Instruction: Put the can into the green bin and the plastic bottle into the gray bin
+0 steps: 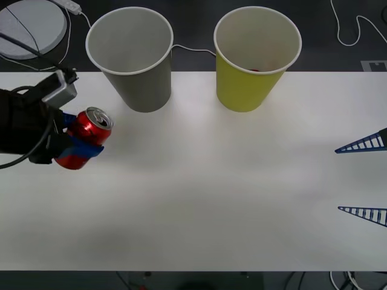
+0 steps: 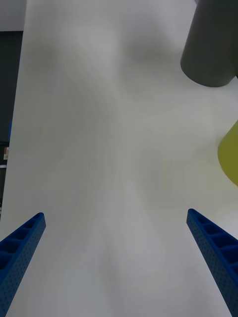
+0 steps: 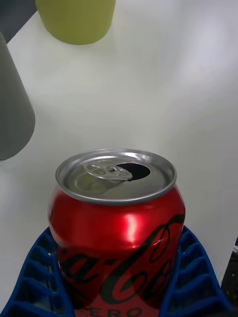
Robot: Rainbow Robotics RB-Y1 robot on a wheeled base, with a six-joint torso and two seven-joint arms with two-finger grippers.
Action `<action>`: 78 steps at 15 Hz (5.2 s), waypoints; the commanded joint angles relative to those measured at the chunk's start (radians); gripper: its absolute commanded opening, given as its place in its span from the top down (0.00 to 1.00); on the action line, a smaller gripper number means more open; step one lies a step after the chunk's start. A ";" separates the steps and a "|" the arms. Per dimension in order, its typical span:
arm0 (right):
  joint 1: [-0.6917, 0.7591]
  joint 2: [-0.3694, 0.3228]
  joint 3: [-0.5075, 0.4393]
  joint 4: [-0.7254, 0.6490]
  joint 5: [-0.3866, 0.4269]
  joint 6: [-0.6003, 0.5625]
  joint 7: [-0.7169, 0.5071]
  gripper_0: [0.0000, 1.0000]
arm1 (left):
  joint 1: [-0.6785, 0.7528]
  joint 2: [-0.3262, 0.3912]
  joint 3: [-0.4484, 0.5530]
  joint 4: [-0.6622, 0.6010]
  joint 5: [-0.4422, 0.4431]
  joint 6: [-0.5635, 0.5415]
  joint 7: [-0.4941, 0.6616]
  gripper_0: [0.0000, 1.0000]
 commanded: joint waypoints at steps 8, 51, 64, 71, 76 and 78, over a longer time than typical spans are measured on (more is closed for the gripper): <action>0.000 0.000 0.000 0.000 0.000 0.000 0.000 0.00 | -0.644 -0.038 -0.344 0.209 -0.040 -0.048 0.301 1.00; 0.000 0.000 0.000 0.000 0.000 0.000 0.000 0.00 | -1.451 -0.657 -0.896 1.410 -0.207 0.493 0.333 0.00; 0.000 0.000 0.000 0.000 0.000 0.000 0.000 0.00 | -1.141 -0.112 -0.807 0.907 0.120 0.349 0.086 0.00; 0.000 0.000 0.000 0.000 0.000 0.000 0.000 0.00 | -1.013 0.129 -0.776 0.889 0.284 0.349 -0.076 0.00; 0.000 0.000 0.000 0.000 0.000 0.000 0.000 0.00 | -0.782 0.259 -0.611 0.829 0.460 0.317 -0.305 0.00; 0.000 0.000 0.000 0.000 0.000 0.000 0.000 0.00 | -0.618 0.278 -0.443 0.731 0.465 0.261 -0.343 0.00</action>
